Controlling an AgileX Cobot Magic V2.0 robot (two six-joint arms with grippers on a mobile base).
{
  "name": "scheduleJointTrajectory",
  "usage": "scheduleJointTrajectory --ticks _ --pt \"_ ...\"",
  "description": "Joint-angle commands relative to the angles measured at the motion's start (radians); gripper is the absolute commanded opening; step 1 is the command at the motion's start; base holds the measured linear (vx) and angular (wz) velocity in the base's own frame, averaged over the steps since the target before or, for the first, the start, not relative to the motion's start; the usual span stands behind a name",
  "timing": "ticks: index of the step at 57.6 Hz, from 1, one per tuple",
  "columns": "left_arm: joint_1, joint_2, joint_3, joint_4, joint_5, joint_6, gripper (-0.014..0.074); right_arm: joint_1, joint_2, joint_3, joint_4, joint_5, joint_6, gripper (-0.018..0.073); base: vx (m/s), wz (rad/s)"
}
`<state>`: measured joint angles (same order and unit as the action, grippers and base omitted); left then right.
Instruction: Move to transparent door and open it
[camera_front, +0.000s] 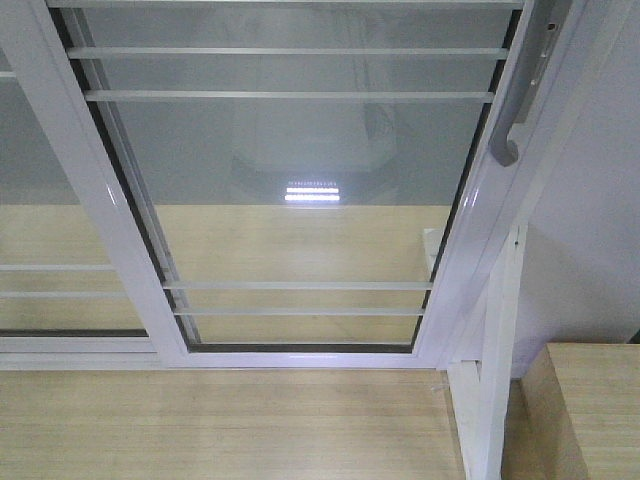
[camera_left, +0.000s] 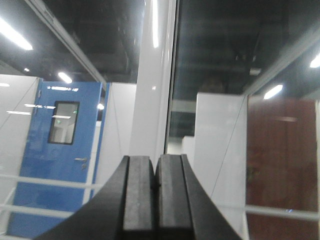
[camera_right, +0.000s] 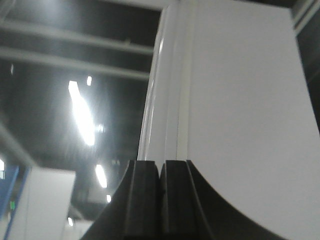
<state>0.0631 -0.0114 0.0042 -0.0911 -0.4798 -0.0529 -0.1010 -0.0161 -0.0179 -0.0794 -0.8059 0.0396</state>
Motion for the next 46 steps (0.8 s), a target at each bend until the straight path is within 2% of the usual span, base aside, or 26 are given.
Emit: scheduleJointTrajectory --ticks 1,5,12,22,27,38,46 --pt "-0.003 -0.011 -0.114 0.004 -0.09 -0.05 -0.0006 -0.006 -0.007 -0.099 0.093 -0.019 0.059 -0.0008 0.0 0.0" --pt "-0.003 0.006 -0.205 0.028 -0.052 -0.053 -0.0006 -0.006 0.003 -0.196 0.101 0.088 0.012 -0.0008 0.0 0.0" --pt "-0.003 0.088 -0.368 0.091 0.007 -0.053 -0.0006 -0.006 0.069 -0.339 0.096 0.191 -0.07 -0.0008 0.0 0.0" --pt "-0.003 0.326 -0.625 0.265 0.028 -0.053 -0.0006 -0.006 0.253 -0.535 0.111 0.193 -0.164 -0.0008 0.0 0.0" --pt "-0.003 0.448 -0.708 0.32 0.029 -0.053 -0.0006 -0.006 0.356 -0.597 0.128 0.201 -0.21 -0.0008 0.0 0.0" --pt "-0.003 0.653 -0.754 0.335 0.032 -0.055 -0.0006 -0.006 0.548 -0.632 0.131 0.232 -0.234 -0.0008 0.0 0.0" --pt "-0.003 0.766 -0.753 0.335 0.099 -0.097 -0.0006 -0.006 0.675 -0.632 0.131 0.373 -0.234 -0.0008 0.0 0.0"
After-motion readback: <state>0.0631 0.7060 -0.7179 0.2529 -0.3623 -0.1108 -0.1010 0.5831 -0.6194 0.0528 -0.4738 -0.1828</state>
